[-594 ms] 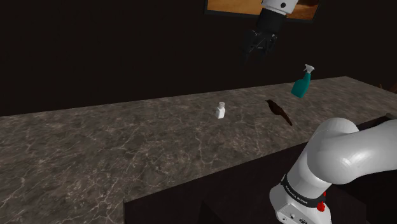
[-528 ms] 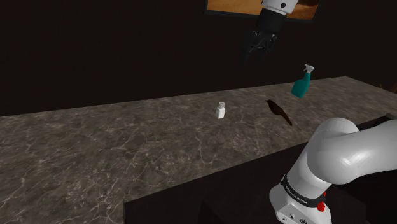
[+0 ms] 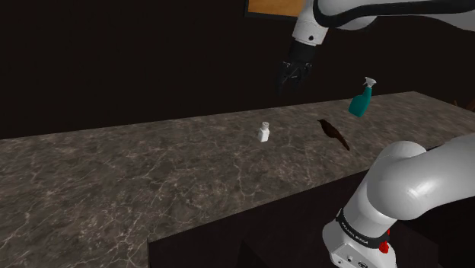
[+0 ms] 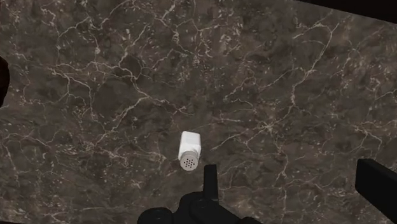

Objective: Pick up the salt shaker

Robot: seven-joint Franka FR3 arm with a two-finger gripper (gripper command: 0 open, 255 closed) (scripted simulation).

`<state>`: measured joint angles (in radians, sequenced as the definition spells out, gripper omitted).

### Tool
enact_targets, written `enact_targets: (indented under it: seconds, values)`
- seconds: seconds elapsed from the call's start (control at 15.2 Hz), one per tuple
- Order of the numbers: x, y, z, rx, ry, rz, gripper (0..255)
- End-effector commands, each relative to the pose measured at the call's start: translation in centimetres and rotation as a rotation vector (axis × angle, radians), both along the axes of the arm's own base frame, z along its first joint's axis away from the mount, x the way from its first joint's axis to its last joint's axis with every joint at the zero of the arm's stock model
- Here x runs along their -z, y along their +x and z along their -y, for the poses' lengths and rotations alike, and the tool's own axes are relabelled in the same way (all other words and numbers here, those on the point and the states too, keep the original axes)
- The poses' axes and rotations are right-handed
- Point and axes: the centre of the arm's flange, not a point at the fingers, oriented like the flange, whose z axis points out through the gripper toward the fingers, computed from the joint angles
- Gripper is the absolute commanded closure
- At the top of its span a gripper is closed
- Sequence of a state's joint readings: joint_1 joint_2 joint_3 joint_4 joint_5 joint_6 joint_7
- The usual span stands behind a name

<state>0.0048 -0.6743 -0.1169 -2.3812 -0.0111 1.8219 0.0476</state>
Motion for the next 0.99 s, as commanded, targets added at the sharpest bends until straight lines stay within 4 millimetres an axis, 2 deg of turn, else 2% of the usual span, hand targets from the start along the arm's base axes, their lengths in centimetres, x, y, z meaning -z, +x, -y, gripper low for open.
enact_targets:
  seconds: [0.0,0.92]
  values:
    - [1.8,1.4,0.9,0.0,-0.006,-0.013,0]
    - [16.8,10.8,7.6,0.003,-0.047,-0.108,0]
